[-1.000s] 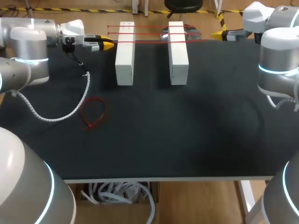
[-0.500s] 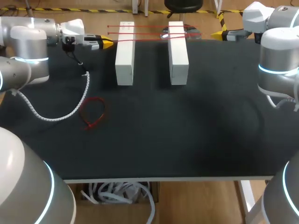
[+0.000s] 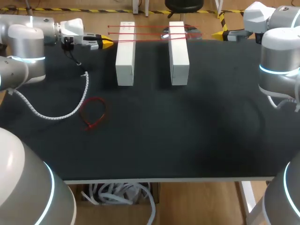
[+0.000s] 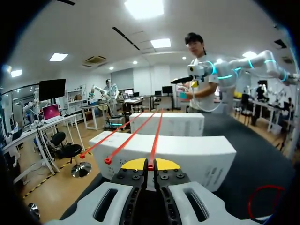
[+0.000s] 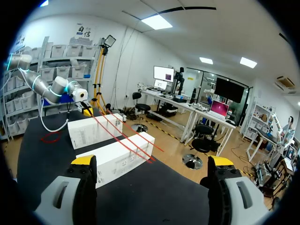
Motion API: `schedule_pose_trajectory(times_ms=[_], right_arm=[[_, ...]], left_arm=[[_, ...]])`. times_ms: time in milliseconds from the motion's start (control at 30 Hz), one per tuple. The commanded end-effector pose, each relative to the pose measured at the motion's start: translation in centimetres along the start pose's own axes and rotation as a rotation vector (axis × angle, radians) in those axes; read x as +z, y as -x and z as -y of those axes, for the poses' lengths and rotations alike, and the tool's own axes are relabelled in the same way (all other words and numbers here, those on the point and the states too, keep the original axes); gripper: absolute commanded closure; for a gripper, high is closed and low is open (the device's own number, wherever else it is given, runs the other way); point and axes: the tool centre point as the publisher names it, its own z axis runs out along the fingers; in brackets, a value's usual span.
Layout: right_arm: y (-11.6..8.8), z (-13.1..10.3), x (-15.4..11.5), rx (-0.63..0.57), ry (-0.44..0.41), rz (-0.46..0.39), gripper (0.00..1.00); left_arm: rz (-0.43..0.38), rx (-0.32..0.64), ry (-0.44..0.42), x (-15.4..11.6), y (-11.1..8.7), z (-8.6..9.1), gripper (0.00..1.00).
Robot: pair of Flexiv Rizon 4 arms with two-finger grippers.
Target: Grab the tape and strap the tape.
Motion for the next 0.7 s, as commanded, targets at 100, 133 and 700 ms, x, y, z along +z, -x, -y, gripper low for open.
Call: schedule_pose_trajectory(times_ms=[100,133,700], right_arm=[[0.0,0.0,0.0,0.000,0.000,0.000,0.00],[0.0,0.0,0.0,0.000,0.000,0.000,0.00],[0.0,0.0,0.0,0.000,0.000,0.000,0.00]], left_arm=[[-0.016,-0.014,-0.028,-0.8,0.4,1.2,1.00],[-0.022,-0.022,-0.037,-0.9,0.4,1.4,1.00],[-0.044,-0.068,-0.195,-3.0,0.3,10.1,1.00]])
